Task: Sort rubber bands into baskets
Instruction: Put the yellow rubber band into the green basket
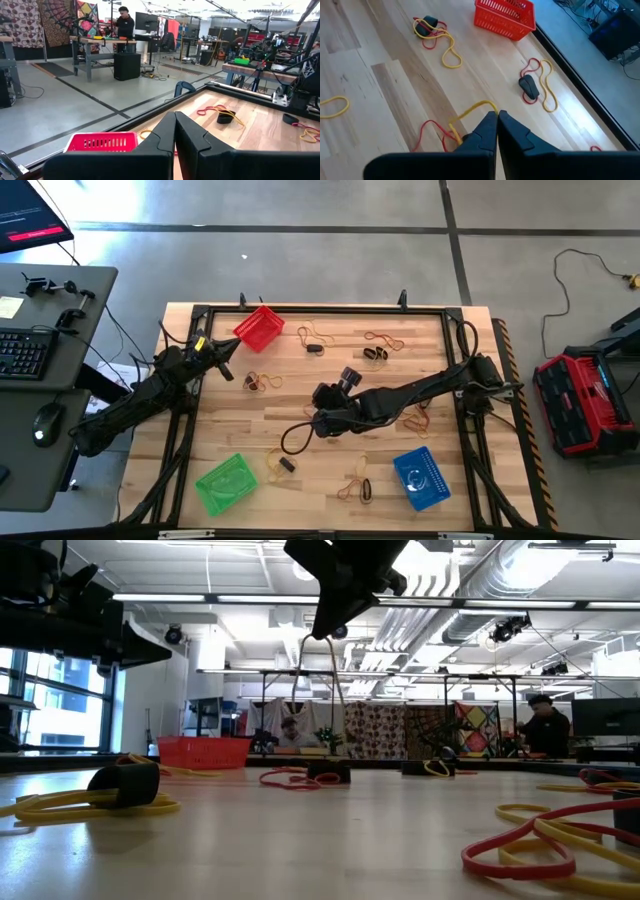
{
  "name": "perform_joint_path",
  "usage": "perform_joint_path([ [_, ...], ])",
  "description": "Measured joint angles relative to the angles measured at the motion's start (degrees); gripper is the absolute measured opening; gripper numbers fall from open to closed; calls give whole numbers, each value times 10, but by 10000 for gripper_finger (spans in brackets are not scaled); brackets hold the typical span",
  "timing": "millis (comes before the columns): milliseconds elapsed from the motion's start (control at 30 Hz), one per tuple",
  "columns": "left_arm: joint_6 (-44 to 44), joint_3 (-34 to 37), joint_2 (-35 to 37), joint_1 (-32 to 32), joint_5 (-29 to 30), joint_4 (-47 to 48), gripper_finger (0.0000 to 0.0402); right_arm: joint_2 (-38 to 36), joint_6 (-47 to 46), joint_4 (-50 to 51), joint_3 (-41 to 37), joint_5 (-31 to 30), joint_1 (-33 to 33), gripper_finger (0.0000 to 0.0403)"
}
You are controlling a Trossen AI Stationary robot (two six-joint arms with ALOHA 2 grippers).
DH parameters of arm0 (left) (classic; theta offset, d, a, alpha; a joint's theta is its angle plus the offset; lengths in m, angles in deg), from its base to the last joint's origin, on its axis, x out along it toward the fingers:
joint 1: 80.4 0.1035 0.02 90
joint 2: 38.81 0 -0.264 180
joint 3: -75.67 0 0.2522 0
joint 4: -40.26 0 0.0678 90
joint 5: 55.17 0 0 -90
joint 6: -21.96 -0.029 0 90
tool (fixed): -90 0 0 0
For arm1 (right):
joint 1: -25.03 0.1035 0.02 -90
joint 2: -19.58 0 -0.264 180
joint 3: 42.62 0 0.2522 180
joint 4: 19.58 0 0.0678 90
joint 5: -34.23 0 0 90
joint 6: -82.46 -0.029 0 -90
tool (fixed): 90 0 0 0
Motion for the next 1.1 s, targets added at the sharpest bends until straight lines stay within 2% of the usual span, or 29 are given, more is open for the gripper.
perform_joint_path([
  [167, 0, 0, 0, 0, 0, 0, 1, 0, -1, 0, 0, 34, 0, 0],
  [367, 0, 0, 0, 0, 0, 0, 1, 0, -37, 24, 0, 172, 0, 0],
  [667, 0, 0, 0, 0, 0, 0, 1, 0, -140, 167, 0, 346, 14, 0],
  [1100, 0, 0, 0, 0, 0, 0, 1, 0, -256, 309, 0, 485, 58, 0],
])
